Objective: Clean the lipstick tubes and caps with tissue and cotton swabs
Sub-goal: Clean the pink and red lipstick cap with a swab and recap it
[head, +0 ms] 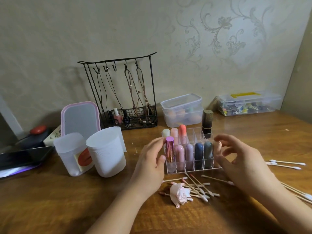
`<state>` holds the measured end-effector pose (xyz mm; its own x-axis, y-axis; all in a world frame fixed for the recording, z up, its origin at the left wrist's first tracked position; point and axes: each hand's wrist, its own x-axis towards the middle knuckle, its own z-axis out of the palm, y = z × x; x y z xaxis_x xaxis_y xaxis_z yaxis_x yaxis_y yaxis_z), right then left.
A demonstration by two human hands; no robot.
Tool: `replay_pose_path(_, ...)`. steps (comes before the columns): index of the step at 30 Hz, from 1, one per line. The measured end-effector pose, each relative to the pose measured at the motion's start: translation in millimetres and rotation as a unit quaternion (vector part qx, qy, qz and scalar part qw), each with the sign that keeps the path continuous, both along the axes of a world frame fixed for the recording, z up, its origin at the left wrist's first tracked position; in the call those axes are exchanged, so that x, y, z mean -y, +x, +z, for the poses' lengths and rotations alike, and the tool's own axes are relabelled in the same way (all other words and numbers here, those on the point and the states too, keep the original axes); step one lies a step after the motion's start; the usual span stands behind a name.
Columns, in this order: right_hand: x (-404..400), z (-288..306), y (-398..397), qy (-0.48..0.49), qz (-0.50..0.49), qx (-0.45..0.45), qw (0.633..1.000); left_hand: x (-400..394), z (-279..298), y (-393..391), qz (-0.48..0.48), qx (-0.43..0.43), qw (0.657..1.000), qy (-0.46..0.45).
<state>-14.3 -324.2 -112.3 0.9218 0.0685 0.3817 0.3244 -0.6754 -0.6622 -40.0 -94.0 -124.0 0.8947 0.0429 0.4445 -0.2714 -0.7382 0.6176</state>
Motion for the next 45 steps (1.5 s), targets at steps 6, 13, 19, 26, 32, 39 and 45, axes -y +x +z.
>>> replay_pose_path(6,-5.1,2.0,-2.0,0.016,-0.002,0.032,0.999,3.5,-2.1,8.1,0.034,0.007,0.999,-0.032)
replay_pose_path(13,-6.4,3.6,-4.7,0.013,-0.010,0.036,0.999,4.5,0.9,13.2,0.055,0.034,0.994,-0.090)
replay_pose_path(19,-5.8,3.5,-5.7,0.028,-0.019,0.089,0.996,6.0,10.4,12.2,0.041,0.063,0.980,-0.182)
replay_pose_path(26,-11.4,0.8,-20.5,0.093,0.056,0.201,0.974,5.6,40.0,-13.8,-0.096,0.158,0.927,-0.327)
replay_pose_path(32,-27.7,1.3,-21.4,0.083,0.088,0.263,0.957,25.6,29.3,-20.5,-0.037,0.241,0.935,-0.258)
replay_pose_path(39,-26.1,2.0,-34.8,0.231,0.208,0.135,0.941,41.1,16.9,-31.8,-0.180,0.189,0.953,-0.156)
replay_pose_path(45,-24.4,2.9,-33.9,0.272,0.221,0.132,0.927,31.7,19.8,-33.9,-0.145,0.141,0.978,-0.060)
